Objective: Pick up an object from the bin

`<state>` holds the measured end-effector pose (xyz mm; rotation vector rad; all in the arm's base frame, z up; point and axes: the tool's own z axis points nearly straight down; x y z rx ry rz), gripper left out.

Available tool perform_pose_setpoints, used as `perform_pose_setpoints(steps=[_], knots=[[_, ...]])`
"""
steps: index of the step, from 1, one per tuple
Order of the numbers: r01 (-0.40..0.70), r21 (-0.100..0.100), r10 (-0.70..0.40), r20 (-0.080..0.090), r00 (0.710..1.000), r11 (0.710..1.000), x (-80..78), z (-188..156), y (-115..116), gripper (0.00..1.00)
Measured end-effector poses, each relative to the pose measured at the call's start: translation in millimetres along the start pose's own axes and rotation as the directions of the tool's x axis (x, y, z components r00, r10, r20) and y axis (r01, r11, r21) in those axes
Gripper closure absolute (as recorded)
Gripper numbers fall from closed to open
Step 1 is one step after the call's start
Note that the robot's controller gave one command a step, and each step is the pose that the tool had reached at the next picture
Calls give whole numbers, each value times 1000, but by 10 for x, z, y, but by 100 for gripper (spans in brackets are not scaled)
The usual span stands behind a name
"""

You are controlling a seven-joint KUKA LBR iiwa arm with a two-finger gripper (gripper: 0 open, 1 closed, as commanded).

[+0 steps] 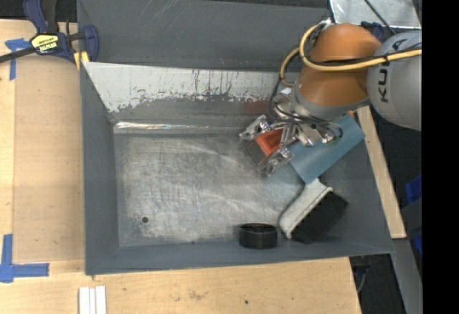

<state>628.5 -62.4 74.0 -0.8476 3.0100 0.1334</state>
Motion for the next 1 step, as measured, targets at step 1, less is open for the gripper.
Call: perform_pose_setpoints(steps=[1], knots=[[0, 0, 0, 0, 1000, 1000, 0, 0, 0, 100]])
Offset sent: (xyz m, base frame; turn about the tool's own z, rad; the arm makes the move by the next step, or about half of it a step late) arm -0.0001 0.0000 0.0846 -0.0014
